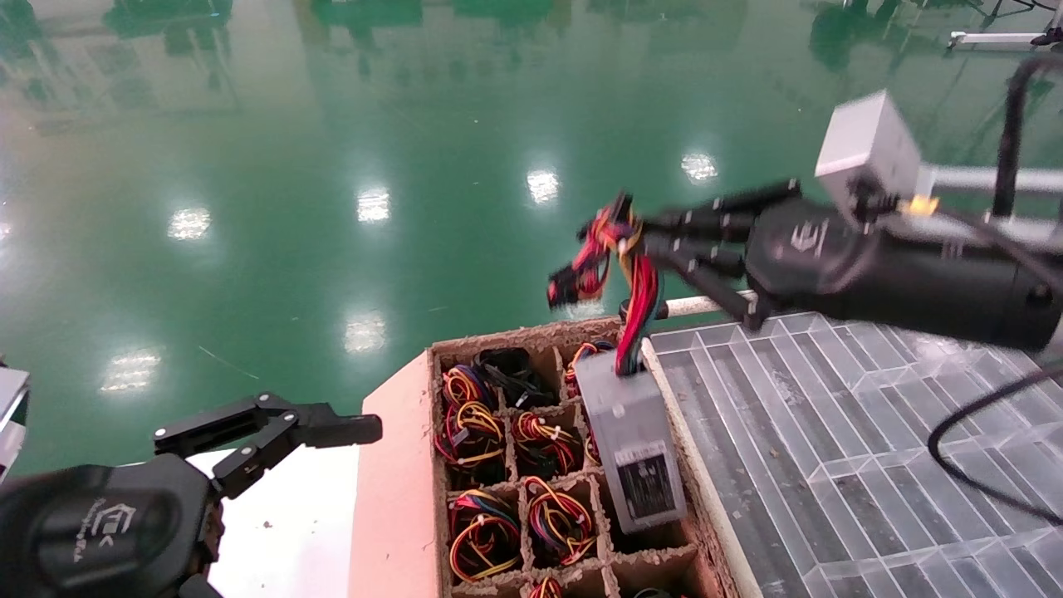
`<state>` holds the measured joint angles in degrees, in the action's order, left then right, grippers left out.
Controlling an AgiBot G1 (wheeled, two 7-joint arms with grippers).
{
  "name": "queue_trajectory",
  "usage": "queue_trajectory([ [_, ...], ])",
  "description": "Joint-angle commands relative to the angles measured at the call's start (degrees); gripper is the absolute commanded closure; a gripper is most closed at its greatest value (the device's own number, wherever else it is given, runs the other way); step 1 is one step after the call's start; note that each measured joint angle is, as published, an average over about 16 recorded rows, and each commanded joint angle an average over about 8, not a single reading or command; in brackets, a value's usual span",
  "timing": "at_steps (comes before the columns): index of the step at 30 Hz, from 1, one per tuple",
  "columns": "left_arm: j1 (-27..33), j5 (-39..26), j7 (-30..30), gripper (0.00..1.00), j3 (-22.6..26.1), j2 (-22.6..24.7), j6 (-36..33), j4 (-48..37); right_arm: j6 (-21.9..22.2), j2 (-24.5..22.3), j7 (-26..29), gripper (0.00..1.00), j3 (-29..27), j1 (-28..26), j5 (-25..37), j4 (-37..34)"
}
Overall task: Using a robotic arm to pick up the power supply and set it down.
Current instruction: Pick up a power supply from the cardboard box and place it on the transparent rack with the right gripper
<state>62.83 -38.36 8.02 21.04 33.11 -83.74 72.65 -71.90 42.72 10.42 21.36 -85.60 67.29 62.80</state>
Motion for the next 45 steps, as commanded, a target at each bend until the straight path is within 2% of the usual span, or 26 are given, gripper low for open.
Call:
queue_trajectory([
  [1,0.00,0.00,0.00,0.00,0.00,0.00,0.00,0.00,0.23,0.54,-1.11,1.00,-0.44,-1.49,-0.07,-0.90],
  [10,0.00,0.00,0.00,0.00,0.01,0.00,0.00,0.00,-0.63,2.72,-8.29,1.00,-0.75,-7.89,1.48,-9.17],
  [20,0.00,0.01,-0.01,0.00,0.01,0.00,0.00,0.00,-1.70,3.81,-15.80,1.00,-0.36,-13.66,3.96,-23.43],
  [33,0.01,0.01,-0.01,0.00,0.02,-0.01,0.01,0.00,-0.75,6.26,-26.25,1.00,-2.95,-13.34,0.77,-40.51],
  [45,0.01,0.02,-0.01,0.00,0.03,-0.01,0.01,0.00,4.65,11.42,-35.00,1.00,-5.08,-14.24,-1.64,-52.81],
])
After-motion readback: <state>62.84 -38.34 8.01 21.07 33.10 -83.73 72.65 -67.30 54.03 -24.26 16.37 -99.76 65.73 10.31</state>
